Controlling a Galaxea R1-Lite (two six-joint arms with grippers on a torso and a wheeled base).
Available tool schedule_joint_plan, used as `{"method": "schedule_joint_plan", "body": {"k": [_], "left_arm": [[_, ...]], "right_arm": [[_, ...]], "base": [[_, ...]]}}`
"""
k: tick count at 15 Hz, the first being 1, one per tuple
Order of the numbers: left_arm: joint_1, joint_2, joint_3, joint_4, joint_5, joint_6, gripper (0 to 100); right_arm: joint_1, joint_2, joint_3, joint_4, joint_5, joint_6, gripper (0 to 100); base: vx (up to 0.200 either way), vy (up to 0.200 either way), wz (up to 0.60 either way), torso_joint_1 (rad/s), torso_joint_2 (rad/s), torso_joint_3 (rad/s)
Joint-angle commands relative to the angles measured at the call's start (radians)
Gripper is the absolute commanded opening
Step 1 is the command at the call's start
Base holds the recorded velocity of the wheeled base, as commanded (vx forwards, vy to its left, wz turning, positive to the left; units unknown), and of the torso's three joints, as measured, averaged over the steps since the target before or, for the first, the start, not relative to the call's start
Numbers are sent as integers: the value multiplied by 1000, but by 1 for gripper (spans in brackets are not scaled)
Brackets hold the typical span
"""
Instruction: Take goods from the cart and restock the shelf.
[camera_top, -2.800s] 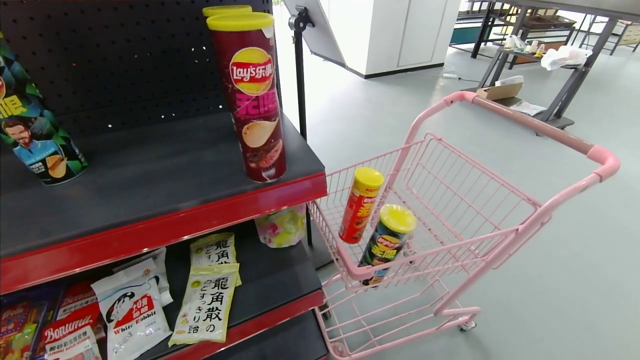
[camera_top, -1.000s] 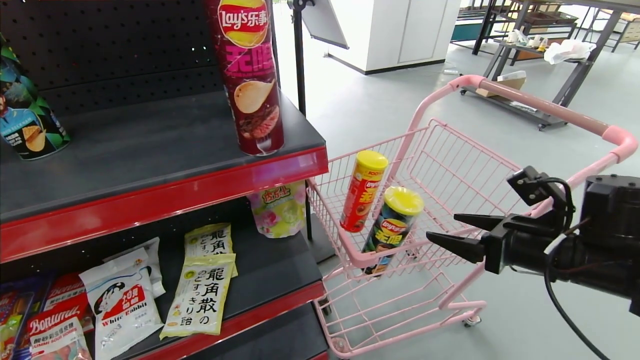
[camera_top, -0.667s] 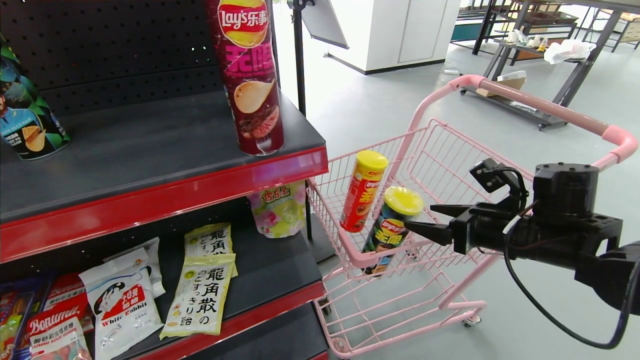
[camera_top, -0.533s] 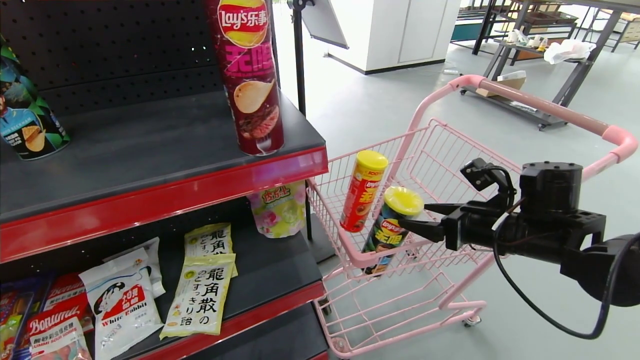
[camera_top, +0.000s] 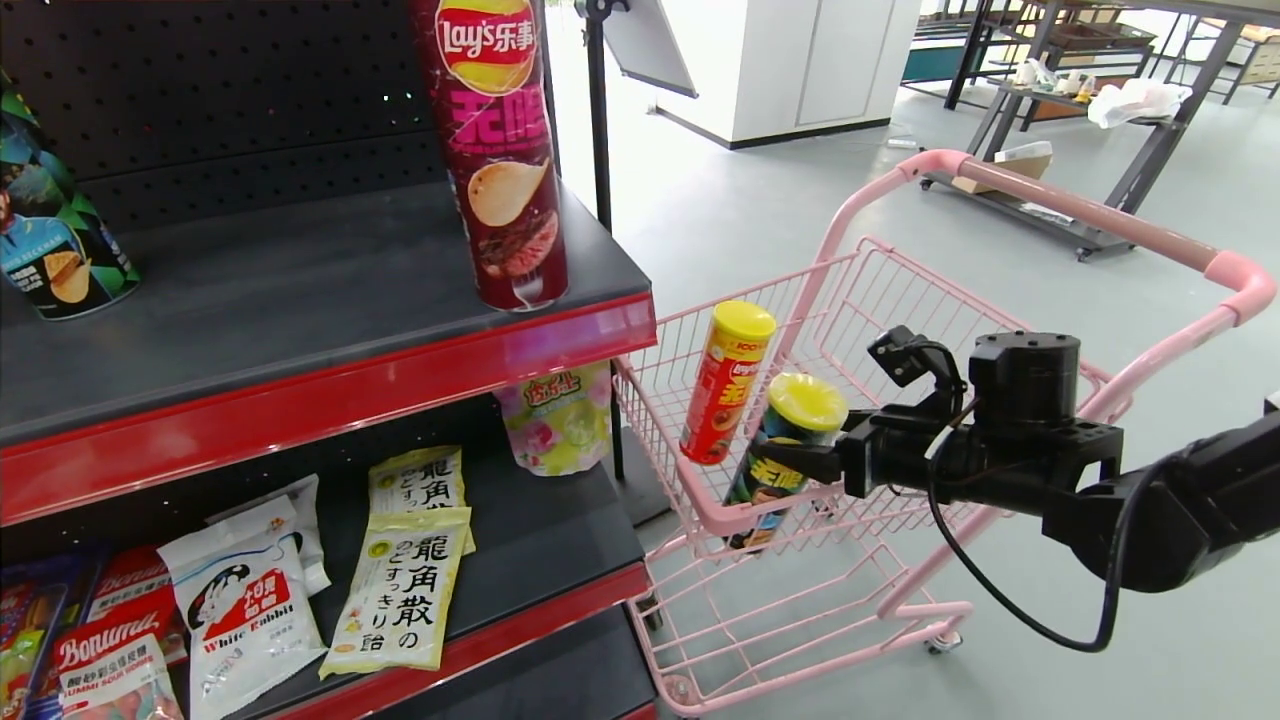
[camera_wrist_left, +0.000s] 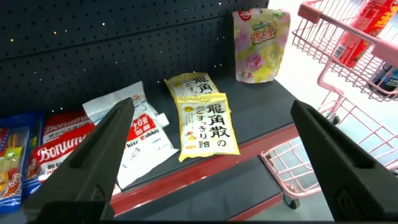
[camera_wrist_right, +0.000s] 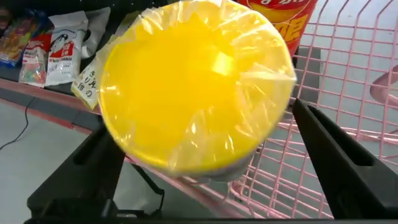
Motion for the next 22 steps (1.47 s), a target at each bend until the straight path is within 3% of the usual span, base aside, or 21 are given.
{"method": "schedule_joint_plan", "body": {"k": [1,5,6,11,17,22], "left_arm": [[0,1,0,0,-1,0,100],[0,1,0,0,-1,0,100],[0,1,0,0,-1,0,100],[0,1,0,0,-1,0,100],[0,1,0,0,1,0,100],[0,1,0,0,-1,-2,100]], "right_arm": [[16,52,-32,0,0,1,100],[24,91,-67,-6,9,0,100],[27,98,-68,-20,14,1,0],[27,97,-67,-46,5,0,0],[2,-126,-130,-2,0,-3,0],[-2,-463,-257,400,-47,-6,0]], "base": [[0,0,0,0,0,0],[0,0,0,0,0,0],[0,0,0,0,0,0],[0,0,0,0,0,0],[0,0,0,0,0,0],[0,0,0,0,0,0]]}}
